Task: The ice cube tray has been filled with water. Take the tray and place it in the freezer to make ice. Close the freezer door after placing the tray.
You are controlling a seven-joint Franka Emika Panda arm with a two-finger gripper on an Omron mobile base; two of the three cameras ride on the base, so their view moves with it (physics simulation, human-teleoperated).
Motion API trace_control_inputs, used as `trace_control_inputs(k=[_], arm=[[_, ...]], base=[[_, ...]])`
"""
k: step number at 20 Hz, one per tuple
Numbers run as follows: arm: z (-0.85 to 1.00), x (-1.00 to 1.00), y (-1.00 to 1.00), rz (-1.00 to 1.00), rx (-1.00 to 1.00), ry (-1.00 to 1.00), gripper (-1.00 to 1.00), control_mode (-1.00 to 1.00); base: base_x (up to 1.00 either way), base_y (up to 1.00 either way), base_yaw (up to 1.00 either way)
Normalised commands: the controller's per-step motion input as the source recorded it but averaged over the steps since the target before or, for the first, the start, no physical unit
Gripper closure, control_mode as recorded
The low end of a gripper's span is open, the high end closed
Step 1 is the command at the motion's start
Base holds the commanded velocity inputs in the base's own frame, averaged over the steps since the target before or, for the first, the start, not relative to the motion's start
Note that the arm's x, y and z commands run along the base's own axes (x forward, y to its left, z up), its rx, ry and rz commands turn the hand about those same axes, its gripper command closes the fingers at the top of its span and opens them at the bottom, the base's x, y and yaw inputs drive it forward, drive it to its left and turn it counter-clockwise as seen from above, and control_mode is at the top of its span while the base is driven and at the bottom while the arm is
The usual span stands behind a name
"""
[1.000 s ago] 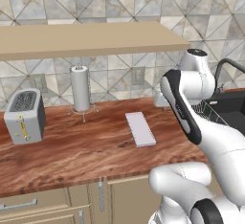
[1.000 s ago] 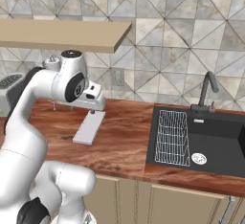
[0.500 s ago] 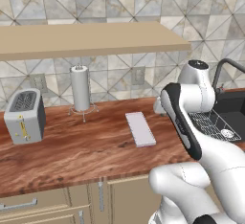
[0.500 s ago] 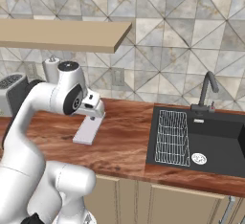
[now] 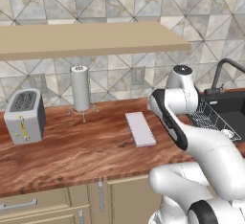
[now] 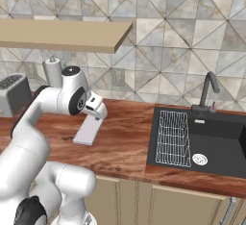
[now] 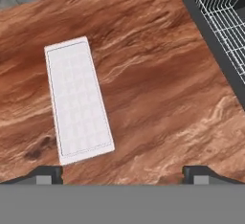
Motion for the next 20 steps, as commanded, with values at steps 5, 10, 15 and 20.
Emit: trace_control_inputs(k=[5, 10, 15, 20], arm=[[-0.15, 0.87, 0.01, -0.16, 0.0, 0.0, -1.0, -1.0], [-0.14, 0.76, 0.0, -0.05, 0.0, 0.03, -1.0, -1.0], [-0.22, 0.49, 0.0, 0.0, 0.03, 0.0, -1.0, -1.0], [-0.29, 0.4, 0.0, 0.0, 0.05, 0.0, -1.0, -1.0]], base=[[0.0, 0.0, 0.0], [0.0, 0.0, 0.0], [0.0, 0.0, 0.0], [0.0, 0.0, 0.0]])
